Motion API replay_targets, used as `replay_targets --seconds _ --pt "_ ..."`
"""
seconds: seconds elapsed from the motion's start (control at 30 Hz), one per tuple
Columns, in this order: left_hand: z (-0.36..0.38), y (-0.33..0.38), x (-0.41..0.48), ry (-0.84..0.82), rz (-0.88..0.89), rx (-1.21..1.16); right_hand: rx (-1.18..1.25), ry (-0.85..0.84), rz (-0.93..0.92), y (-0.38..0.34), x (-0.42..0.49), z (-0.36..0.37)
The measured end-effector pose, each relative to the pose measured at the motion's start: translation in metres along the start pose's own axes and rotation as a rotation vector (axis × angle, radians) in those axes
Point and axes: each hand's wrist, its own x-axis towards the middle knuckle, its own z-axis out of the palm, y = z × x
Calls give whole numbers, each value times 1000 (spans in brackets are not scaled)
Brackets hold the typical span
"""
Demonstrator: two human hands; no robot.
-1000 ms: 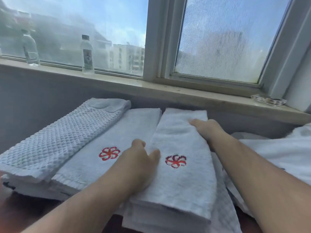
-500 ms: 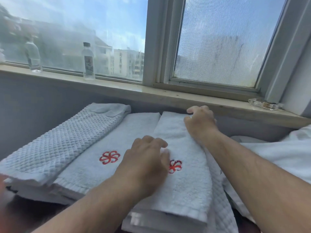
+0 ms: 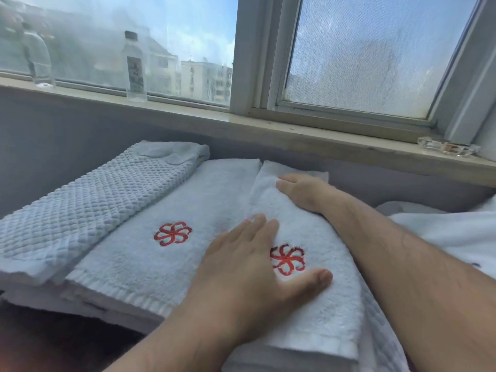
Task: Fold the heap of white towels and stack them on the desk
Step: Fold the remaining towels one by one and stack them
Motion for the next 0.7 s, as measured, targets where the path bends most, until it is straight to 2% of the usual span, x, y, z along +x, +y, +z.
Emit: replay_targets --seconds 0.17,0.37,0.47,0.7 --pt "0 1 -1 -36 -23 -8 48 -5 -34 6 -2 2" --pt "-2 3 -1 -95 -54 21 59 11 42 4 -17 5" --pt "0 3 0 -97 -51 46 148 -17 80 6 -34 8" --pt "2 7 -7 -65 -98 101 239 -72 7 17 -95 7"
